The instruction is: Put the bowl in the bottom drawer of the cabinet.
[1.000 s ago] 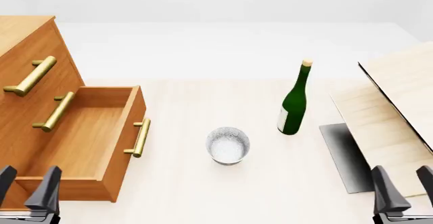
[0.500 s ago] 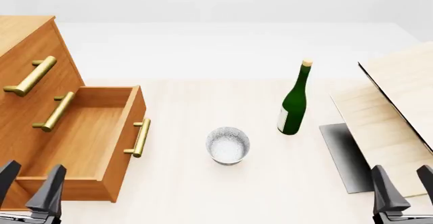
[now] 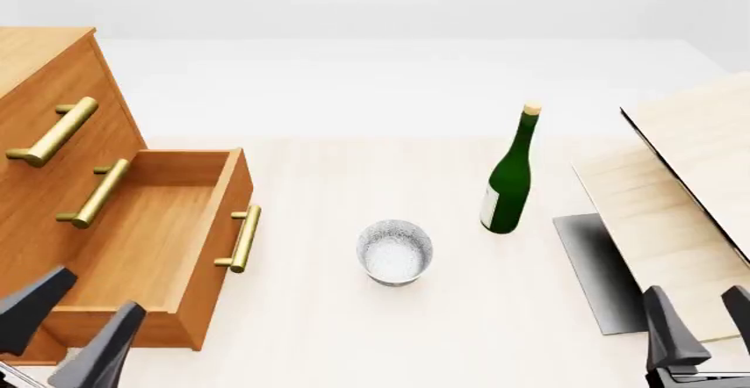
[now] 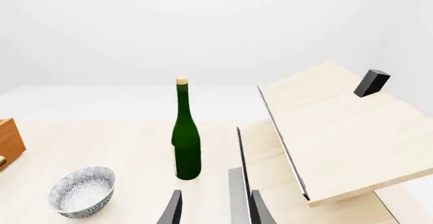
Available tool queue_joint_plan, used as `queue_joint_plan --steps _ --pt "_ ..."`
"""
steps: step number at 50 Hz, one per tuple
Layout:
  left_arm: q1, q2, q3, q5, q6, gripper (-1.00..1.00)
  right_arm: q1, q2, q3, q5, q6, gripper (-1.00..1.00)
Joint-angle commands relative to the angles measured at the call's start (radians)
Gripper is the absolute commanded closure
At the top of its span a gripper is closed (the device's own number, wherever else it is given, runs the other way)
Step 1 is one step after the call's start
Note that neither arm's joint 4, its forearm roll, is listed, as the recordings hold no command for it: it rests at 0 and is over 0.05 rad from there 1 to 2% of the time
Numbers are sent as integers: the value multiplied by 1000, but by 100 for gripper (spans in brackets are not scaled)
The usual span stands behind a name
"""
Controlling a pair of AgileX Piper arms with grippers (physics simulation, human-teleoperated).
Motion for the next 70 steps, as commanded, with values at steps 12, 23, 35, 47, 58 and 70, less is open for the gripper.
queue_joint_plan --steps 12,23,35,47,58,70 --pt "-150 244 -105 -87 116 -100 0 0 0 0 0 -100" --pt "-189 413 -191 -142 113 -100 0 0 0 0 0 -100" --pt "-260 515 -354 -112 117 -100 0 0 0 0 0 -100" --pt "-303 633 -464 -101 130 -100 0 0 0 0 0 -100" --pt "-339 751 -574 -71 106 -100 0 0 0 0 0 -100" --pt "-385 890 -714 -17 98 -100 0 0 0 0 0 -100"
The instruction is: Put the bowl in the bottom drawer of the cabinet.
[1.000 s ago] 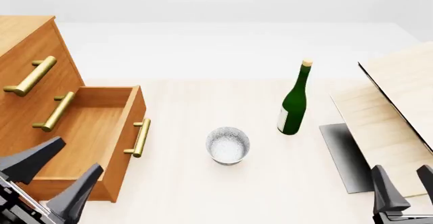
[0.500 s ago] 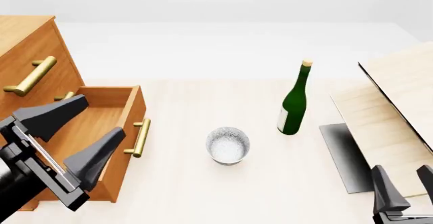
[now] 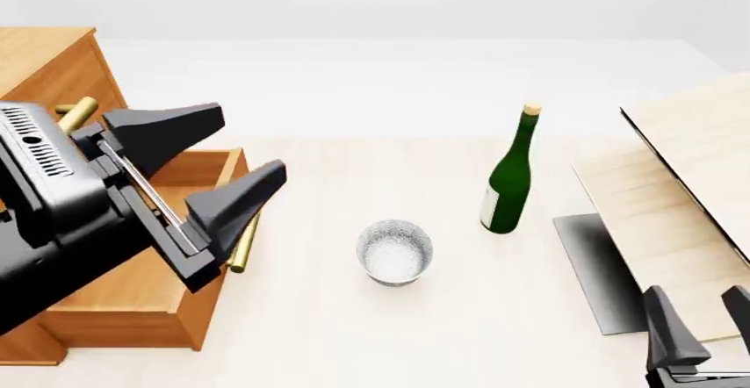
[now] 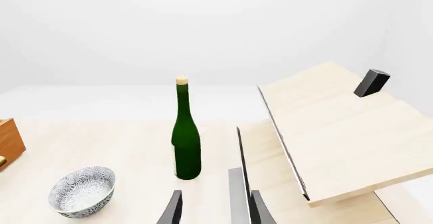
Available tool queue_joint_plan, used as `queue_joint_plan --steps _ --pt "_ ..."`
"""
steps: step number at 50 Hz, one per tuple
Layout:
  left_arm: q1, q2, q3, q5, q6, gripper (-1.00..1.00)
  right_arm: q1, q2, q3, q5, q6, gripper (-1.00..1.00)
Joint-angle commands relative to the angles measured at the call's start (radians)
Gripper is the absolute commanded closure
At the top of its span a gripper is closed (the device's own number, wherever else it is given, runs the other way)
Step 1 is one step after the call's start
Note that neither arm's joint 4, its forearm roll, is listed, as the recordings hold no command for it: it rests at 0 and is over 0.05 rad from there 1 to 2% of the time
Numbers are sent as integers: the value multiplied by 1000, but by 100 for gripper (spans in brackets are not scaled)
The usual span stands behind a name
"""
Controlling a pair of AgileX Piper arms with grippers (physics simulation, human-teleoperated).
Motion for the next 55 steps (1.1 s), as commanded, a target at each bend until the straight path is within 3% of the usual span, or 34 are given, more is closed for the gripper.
queue_joint_plan --steps 1,11,16,17,18,33,55 --pt "-38 122 -129 47 -11 -100 0 0 0 0 0 -100" --pt "-66 207 -264 158 0 -100 0 0 0 0 0 -100" --pt "-95 321 -355 243 13 -100 0 0 0 0 0 -100" --pt "-84 504 -531 356 -2 -100 0 0 0 0 0 -100" --pt "-86 508 -541 360 -5 -100 0 0 0 0 0 -100" --pt "-92 579 -571 352 -29 -100 0 0 0 0 0 -100" --pt "-87 722 -671 426 -40 -100 0 0 0 0 0 -100"
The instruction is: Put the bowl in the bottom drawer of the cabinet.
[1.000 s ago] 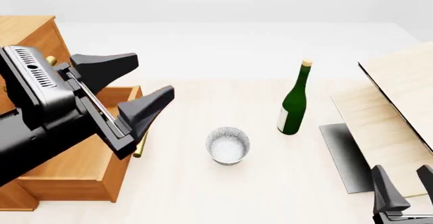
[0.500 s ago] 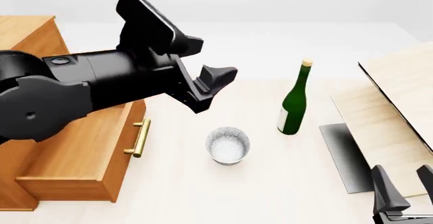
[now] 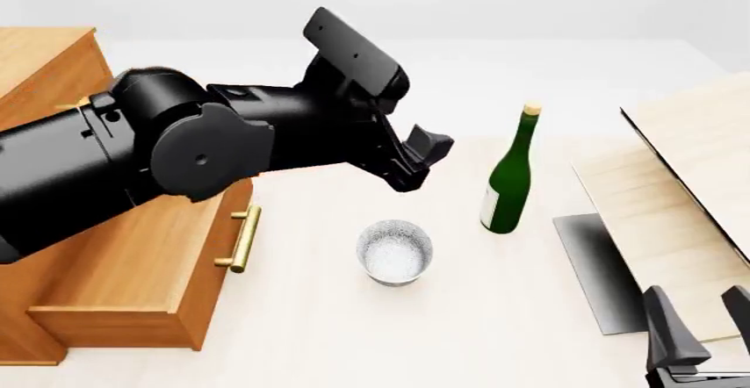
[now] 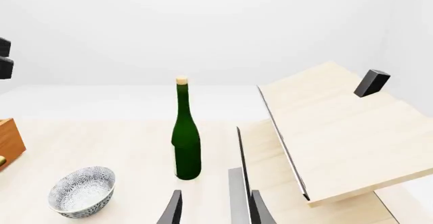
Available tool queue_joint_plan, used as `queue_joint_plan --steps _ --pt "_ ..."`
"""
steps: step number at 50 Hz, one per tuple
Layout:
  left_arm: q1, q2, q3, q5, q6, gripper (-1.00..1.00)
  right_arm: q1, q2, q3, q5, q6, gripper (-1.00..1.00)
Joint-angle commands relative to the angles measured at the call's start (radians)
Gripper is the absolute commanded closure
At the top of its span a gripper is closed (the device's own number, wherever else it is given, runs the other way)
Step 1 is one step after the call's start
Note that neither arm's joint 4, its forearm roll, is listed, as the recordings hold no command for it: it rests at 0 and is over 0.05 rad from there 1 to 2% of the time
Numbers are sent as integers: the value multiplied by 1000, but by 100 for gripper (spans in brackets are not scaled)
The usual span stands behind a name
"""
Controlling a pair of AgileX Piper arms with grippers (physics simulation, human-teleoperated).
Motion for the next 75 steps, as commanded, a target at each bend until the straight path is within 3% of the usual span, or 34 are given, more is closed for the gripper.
queue_joint_plan --steps 1,35,75 --pt "3 68 -54 41 -5 -100 0 0 0 0 0 -100" --pt "31 194 -98 74 -70 -100 0 0 0 0 0 -100" --pt "14 340 -60 35 -125 -100 0 0 0 0 0 -100"
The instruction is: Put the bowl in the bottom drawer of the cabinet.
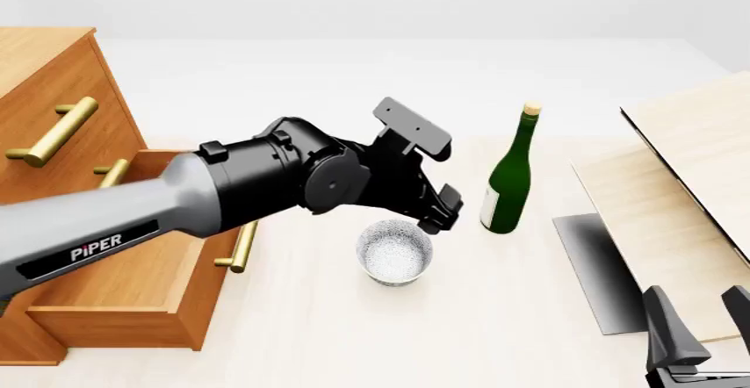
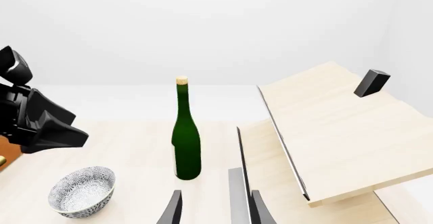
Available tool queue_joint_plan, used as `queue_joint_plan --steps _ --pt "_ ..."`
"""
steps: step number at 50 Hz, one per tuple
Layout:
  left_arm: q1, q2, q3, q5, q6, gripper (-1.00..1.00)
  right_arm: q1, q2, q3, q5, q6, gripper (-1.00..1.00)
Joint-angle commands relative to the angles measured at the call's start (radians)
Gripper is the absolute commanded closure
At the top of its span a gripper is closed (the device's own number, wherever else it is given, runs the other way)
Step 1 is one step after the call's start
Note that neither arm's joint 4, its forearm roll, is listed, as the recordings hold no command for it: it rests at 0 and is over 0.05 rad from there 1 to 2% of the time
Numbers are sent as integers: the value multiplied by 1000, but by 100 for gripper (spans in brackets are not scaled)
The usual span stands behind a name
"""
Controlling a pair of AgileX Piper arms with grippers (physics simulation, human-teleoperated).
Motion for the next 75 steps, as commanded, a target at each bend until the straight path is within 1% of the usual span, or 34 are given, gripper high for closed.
queue_joint_plan --steps 1,11,18,20,28,34,41,44,45,52,53,55,75 --pt "-4 39 3 -8 -17 -100 0 0 0 0 0 -100" --pt "-16 78 7 -23 -33 -100 0 0 0 0 0 -100" --pt "-20 85 35 -46 -50 -100 0 0 0 0 0 -100" --pt "-29 92 56 -61 -58 -100 0 0 0 0 0 -100" --pt "-7 112 46 -63 -49 -100 0 0 0 0 0 -100" --pt "-8 126 54 -74 -63 -100 0 0 0 0 0 -100" --pt "-3 152 38 -72 -69 -100 0 0 0 0 0 -100" --pt "1 163 22 -65 -67 -100 0 0 0 0 0 -100" --pt "-1 166 5 -46 -67 -100 0 0 0 0 0 -100" --pt "0 194 10 -70 -77 -100 0 0 0 0 0 -100" --pt "1 188 -3 -49 -79 -100 0 0 0 0 0 -100" --pt "2 203 6 -69 -79 -100 0 0 0 0 0 -100" --pt "6 259 -28 -67 -94 -100 0 0 0 0 0 -100"
